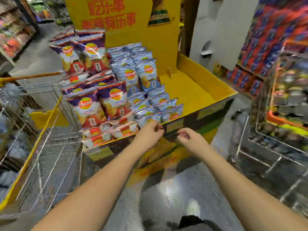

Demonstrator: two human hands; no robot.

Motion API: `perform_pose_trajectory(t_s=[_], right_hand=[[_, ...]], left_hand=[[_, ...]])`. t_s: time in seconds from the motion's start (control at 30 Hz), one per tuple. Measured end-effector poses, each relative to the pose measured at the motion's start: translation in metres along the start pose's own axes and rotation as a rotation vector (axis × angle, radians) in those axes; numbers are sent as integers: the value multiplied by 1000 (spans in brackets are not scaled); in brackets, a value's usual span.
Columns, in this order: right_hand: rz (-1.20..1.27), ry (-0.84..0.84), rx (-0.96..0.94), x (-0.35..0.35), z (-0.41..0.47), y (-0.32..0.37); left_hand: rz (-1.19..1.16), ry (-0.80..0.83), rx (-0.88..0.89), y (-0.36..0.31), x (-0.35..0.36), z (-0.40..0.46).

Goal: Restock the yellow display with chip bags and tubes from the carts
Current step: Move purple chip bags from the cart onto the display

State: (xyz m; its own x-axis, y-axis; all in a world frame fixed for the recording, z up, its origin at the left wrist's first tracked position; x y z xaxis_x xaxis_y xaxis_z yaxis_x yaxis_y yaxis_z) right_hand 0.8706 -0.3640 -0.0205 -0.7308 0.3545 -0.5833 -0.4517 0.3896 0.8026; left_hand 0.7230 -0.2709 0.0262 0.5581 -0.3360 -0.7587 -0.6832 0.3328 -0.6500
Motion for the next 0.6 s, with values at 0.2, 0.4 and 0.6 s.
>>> perform_pose_trajectory(t_s=[0.2,0.4,0.6], right_hand=[[-5,-156,191,-124,-55,-140],[55,-238,371,-225,-129,-284],[137,-377,561,-335,-214,-411]], left_hand=[[25,169,162,-128,121,-15],[-26,411,271,-266,284,-53],[57,668,444,-392,443,-125]])
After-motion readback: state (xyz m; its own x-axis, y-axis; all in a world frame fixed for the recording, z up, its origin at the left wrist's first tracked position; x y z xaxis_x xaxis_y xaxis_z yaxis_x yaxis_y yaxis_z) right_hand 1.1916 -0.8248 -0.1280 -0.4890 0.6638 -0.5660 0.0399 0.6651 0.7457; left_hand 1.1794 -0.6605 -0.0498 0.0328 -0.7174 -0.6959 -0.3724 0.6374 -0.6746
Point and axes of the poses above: each hand's wrist, its own z-axis towards the middle knuckle, its own x-axis out of the palm, y = z × x, the point moved 10 cm from there along z, towards the middle knuckle, and after that the axes turned 7 degrees about -y, right-handed, at the moved point
